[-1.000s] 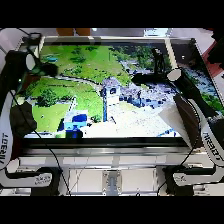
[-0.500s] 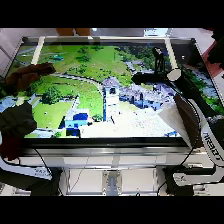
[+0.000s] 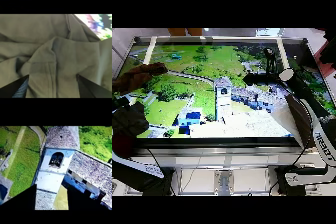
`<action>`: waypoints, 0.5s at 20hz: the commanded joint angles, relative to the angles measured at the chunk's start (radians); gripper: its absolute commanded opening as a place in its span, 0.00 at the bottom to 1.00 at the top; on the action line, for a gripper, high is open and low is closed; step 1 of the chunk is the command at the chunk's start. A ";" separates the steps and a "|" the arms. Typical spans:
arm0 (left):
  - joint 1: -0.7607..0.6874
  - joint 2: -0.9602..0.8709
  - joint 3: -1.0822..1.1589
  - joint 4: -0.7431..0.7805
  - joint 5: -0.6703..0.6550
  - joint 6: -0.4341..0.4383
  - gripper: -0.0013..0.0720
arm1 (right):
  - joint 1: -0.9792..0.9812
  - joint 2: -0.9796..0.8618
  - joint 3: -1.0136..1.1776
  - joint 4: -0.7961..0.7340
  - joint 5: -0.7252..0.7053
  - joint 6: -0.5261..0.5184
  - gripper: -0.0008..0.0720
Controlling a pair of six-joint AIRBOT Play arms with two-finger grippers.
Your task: Fold the shirts.
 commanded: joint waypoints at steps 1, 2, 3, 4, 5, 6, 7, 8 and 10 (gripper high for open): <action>0.009 -0.032 0.000 0.009 0.020 0.014 0.97 | 0.001 0.000 0.000 0.010 0.016 0.000 0.61; 0.009 -0.039 0.000 0.015 0.023 0.023 0.97 | 0.001 0.000 0.000 0.020 0.017 0.001 0.61; 0.009 -0.044 0.000 0.018 0.023 0.037 0.91 | 0.001 0.000 0.000 0.044 0.017 0.000 0.61; 0.009 -0.049 0.000 0.018 0.021 0.058 0.64 | 0.001 0.000 0.000 0.071 0.016 0.000 0.61; 0.009 -0.051 0.000 0.018 0.018 0.076 0.32 | 0.001 0.000 0.000 0.104 0.017 0.000 0.61; 0.008 -0.051 0.000 0.016 0.016 0.087 0.05 | 0.001 0.000 0.000 0.126 0.017 0.000 0.61; 0.008 -0.051 0.000 0.014 0.010 0.096 0.04 | 0.001 0.000 0.000 0.153 0.017 0.000 0.61; 0.006 -0.051 0.002 0.009 -0.003 0.106 0.04 | 0.000 0.000 0.000 0.172 0.014 0.000 0.61; -0.001 -0.048 0.037 -0.053 -0.027 0.134 0.03 | 0.000 0.000 0.000 0.179 0.002 0.002 0.58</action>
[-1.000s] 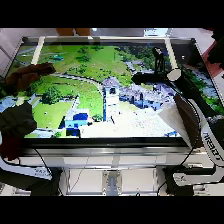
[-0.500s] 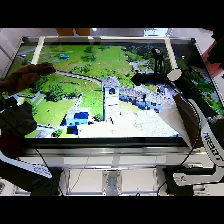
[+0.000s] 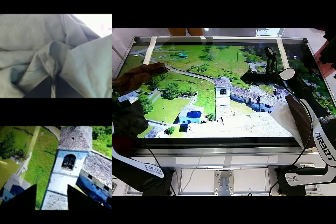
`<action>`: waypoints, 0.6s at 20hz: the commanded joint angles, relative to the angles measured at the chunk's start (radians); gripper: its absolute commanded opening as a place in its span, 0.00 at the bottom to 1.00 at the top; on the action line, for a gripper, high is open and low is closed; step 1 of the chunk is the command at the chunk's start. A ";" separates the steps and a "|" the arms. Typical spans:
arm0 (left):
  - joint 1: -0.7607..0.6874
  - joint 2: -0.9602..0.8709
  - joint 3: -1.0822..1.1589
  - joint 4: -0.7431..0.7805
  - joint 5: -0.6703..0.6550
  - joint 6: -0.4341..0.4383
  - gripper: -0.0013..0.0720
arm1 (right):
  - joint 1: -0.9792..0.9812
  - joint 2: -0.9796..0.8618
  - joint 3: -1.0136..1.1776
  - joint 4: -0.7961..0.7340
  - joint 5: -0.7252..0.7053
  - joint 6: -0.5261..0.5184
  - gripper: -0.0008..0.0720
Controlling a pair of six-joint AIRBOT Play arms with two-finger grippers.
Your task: Fold the shirts.
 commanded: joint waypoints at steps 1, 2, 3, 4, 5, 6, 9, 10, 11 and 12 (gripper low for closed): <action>-0.014 0.009 0.055 -0.109 -0.031 0.062 0.03 | -0.003 0.000 0.000 0.047 -0.008 0.004 0.43; -0.029 0.025 0.098 -0.183 -0.029 0.087 0.03 | -0.007 0.003 0.001 0.046 -0.006 0.004 0.33; -0.046 0.045 0.150 -0.264 -0.013 0.112 0.03 | -0.012 0.006 0.002 0.047 -0.001 0.004 0.33; -0.072 0.069 0.216 -0.361 0.006 0.147 0.03 | -0.026 0.013 0.002 0.048 0.003 0.004 0.34; -0.102 0.091 0.280 -0.456 0.016 0.198 0.03 | -0.040 0.024 0.003 0.050 0.014 0.004 0.34; -0.141 0.114 0.351 -0.562 0.016 0.255 0.03 | -0.059 0.041 0.003 0.054 0.031 0.004 0.34; -0.275 0.169 0.505 -0.834 0.002 0.374 0.03 | -0.140 0.111 0.003 0.058 0.102 0.004 0.34; -0.320 0.192 0.514 -0.928 0.016 0.401 0.03 | -0.172 0.143 0.003 0.058 0.129 0.004 0.34; -0.369 0.216 0.513 -1.041 0.025 0.455 0.03 | -0.204 0.174 0.003 0.058 0.150 0.003 0.34; -0.417 0.234 0.513 -1.146 0.024 0.510 0.03 | -0.240 0.208 0.002 0.058 0.168 0.003 0.34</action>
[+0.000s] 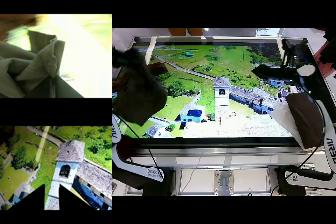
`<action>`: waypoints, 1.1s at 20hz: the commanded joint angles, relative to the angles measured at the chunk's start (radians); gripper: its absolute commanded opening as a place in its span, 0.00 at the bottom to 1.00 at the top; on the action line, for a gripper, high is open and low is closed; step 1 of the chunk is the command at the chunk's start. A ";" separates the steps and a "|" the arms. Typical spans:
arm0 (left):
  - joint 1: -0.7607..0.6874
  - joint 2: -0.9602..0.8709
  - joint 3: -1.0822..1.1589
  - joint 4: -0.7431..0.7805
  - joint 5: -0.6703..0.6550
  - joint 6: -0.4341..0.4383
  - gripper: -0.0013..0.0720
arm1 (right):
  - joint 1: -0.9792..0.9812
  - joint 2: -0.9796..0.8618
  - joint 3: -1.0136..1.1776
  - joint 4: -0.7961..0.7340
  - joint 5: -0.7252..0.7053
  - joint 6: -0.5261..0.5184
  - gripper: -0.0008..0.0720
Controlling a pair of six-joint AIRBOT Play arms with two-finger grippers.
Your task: Fold the shirts.
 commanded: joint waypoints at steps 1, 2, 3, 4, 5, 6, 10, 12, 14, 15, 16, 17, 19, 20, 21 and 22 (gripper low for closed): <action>-0.165 0.071 0.056 -0.454 0.003 0.198 0.03 | -0.113 0.106 0.001 0.005 0.078 -0.001 0.34; -0.202 0.080 0.056 -0.555 -0.013 0.229 0.03 | -0.149 0.138 0.001 0.005 0.083 -0.001 0.34; -0.230 0.085 0.056 -0.650 -0.023 0.271 0.03 | -0.182 0.167 0.001 0.004 0.083 -0.002 0.34; -0.245 0.086 0.056 -0.695 -0.021 0.284 0.03 | -0.209 0.189 0.001 0.003 0.084 -0.006 0.34; -0.252 0.086 0.048 -0.690 -0.019 0.283 0.03 | -0.237 0.207 0.001 0.003 0.085 -0.008 0.34; -0.252 0.086 0.029 -0.678 -0.030 0.265 0.03 | -0.256 0.216 0.001 0.002 0.086 -0.008 0.34; -0.263 0.084 -0.140 -0.358 -0.167 0.219 0.04 | -0.275 0.212 -0.002 -0.079 0.081 -0.008 0.34; -0.279 0.072 -0.260 -0.132 -0.177 0.177 0.19 | -0.256 0.193 -0.002 -0.137 0.092 -0.007 0.51; -0.278 0.039 -0.349 -0.083 -0.165 0.163 0.96 | -0.222 0.154 -0.012 -0.197 0.115 0.003 0.70; -0.278 0.017 -0.371 -0.083 -0.153 0.160 0.98 | -0.198 0.130 -0.037 -0.230 0.115 0.025 0.70; -0.278 -0.005 -0.379 -0.084 -0.138 0.159 0.98 | -0.174 0.102 -0.066 -0.273 0.122 0.056 0.70; -0.278 -0.028 -0.378 -0.086 -0.116 0.144 0.98 | -0.151 0.064 -0.098 -0.329 0.150 0.097 0.70; -0.278 -0.063 -0.378 -0.091 -0.076 0.116 0.98 | -0.125 -0.019 -0.158 -0.417 0.237 0.154 0.70; -0.278 -0.078 -0.378 -0.103 -0.079 0.102 0.98 | -0.125 -0.058 -0.178 -0.447 0.278 0.160 0.70; -0.278 -0.093 -0.379 -0.124 -0.090 0.103 0.98 | -0.128 -0.093 -0.196 -0.475 0.299 0.179 0.70; -0.281 -0.106 -0.379 -0.137 -0.097 0.105 0.98 | -0.128 -0.117 -0.210 -0.497 0.297 0.206 0.70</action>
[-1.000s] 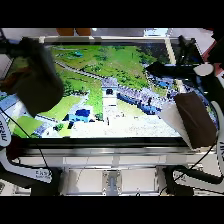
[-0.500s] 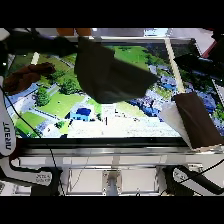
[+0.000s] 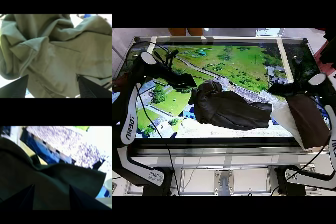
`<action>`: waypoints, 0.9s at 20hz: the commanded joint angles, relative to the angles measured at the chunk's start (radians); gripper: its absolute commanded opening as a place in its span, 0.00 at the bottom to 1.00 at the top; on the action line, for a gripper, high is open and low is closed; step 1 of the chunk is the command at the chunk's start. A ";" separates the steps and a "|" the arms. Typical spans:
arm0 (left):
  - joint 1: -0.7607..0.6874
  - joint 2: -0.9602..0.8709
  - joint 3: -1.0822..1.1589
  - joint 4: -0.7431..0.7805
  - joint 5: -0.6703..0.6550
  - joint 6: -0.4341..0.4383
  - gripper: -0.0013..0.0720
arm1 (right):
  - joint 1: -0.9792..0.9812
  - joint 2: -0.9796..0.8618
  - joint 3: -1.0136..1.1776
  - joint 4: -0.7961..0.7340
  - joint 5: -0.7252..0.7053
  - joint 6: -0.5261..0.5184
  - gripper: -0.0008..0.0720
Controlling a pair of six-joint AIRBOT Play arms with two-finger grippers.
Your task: Fold the shirts.
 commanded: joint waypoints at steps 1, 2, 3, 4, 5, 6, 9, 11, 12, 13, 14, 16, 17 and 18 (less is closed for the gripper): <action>-0.006 -0.051 -0.012 -0.014 0.002 -0.016 0.98 | 0.015 -0.106 -0.066 -0.134 0.054 0.092 0.70; -0.012 -0.060 -0.011 -0.014 0.010 -0.013 0.98 | 0.014 -0.121 -0.071 -0.147 0.042 0.104 0.70; -0.013 -0.066 -0.011 -0.014 0.021 -0.013 0.98 | 0.015 -0.132 -0.071 -0.179 0.041 0.115 0.70; -0.015 -0.071 -0.012 -0.015 0.033 -0.013 0.98 | 0.015 -0.136 -0.071 -0.223 0.042 0.138 0.71; -0.015 -0.073 -0.011 -0.015 0.043 -0.013 0.98 | 0.015 -0.136 -0.071 -0.286 0.048 0.162 0.71; -0.015 -0.074 -0.011 -0.016 0.055 -0.013 0.98 | 0.015 -0.136 -0.071 -0.332 0.048 0.182 0.70; -0.015 -0.075 -0.011 -0.017 0.092 -0.013 0.98 | 0.015 -0.146 -0.071 -0.303 0.002 0.182 0.70; -0.015 -0.075 -0.011 -0.021 0.108 -0.014 0.98 | 0.015 -0.167 -0.071 -0.233 -0.073 0.174 0.70; -0.015 -0.076 -0.011 -0.021 0.108 -0.014 0.97 | 0.015 -0.179 -0.070 -0.193 -0.113 0.174 0.70; -0.015 -0.075 -0.011 -0.021 0.106 -0.014 0.98 | 0.015 -0.191 -0.070 -0.153 -0.143 0.170 0.70; -0.015 -0.075 -0.011 -0.021 0.107 -0.014 0.98 | 0.015 -0.204 -0.070 -0.100 -0.165 0.145 0.70; -0.015 -0.075 -0.011 -0.021 0.108 -0.014 0.97 | 0.015 -0.232 -0.070 -0.014 -0.169 0.100 0.70; -0.015 -0.076 -0.011 -0.021 0.108 -0.014 0.97 | 0.015 -0.245 -0.070 0.017 -0.169 0.090 0.70; -0.015 -0.075 -0.011 -0.021 0.108 -0.014 0.97 | 0.016 -0.255 -0.070 0.031 -0.169 0.090 0.70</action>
